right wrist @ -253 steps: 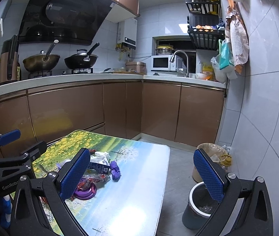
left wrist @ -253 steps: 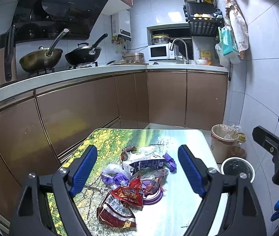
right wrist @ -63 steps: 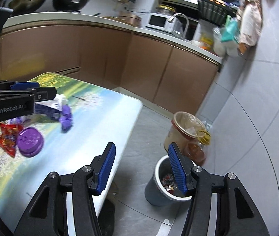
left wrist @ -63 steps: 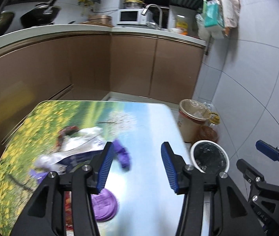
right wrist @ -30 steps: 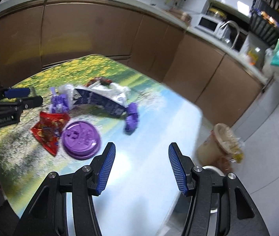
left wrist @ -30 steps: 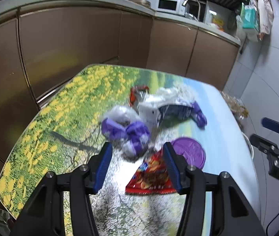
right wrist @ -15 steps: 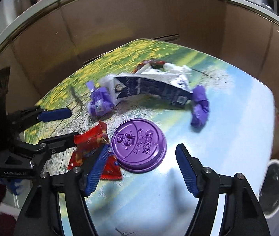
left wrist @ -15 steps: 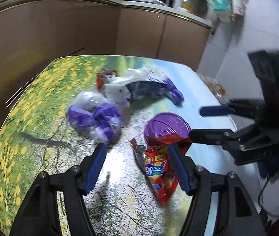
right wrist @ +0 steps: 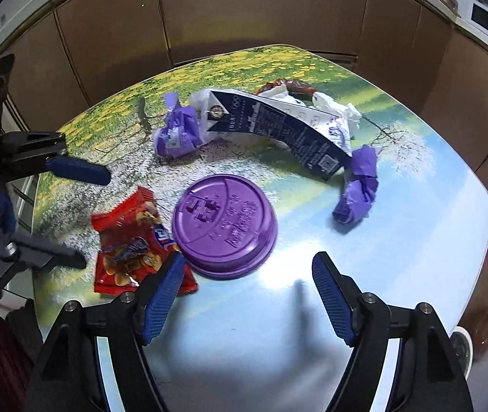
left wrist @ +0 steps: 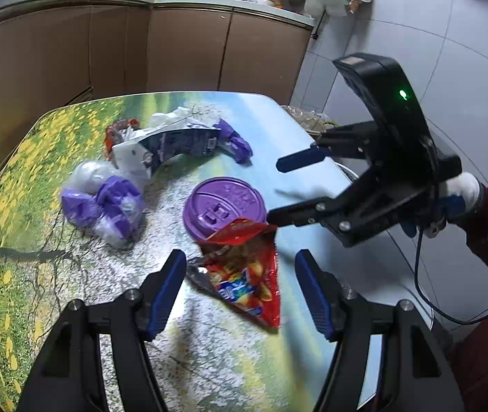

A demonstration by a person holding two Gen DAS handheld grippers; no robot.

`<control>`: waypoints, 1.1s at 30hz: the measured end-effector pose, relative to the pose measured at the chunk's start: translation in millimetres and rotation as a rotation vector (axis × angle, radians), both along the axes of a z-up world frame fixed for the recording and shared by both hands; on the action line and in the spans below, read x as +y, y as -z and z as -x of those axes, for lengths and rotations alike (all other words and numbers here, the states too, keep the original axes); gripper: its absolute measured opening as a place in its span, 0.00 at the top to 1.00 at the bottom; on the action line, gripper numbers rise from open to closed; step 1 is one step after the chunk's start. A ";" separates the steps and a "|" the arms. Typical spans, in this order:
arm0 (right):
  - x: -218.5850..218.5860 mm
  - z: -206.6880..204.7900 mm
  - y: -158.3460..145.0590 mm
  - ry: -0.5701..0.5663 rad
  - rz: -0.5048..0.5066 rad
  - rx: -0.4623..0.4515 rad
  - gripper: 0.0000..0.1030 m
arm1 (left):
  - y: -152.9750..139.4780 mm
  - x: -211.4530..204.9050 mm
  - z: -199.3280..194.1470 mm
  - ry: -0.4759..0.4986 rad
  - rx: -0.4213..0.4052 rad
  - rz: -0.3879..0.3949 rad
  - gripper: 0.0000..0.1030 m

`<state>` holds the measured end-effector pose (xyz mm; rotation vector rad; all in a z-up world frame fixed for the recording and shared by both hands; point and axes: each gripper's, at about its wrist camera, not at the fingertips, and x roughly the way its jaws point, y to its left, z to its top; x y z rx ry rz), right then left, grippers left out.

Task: Collect trash
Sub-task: 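Grasp the red snack wrapper with the left gripper while the right grasps the purple lid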

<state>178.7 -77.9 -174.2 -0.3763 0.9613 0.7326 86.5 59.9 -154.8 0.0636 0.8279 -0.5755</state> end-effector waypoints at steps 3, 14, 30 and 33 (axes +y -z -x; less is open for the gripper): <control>-7.0 -1.4 -2.9 0.008 -0.008 0.000 0.27 | 5.7 -9.4 -4.4 -0.005 -0.001 -0.021 0.38; 7.4 -8.0 -3.6 -0.047 -0.029 0.013 0.27 | 33.6 -4.9 -20.9 -0.082 0.052 -0.088 0.94; 50.7 -26.8 27.5 -0.040 -0.005 0.003 0.20 | 17.7 33.0 -12.6 -0.241 0.013 -0.148 0.95; 48.9 -24.0 27.4 -0.033 -0.005 0.001 0.21 | 14.0 34.3 -11.2 -0.271 0.012 -0.165 0.95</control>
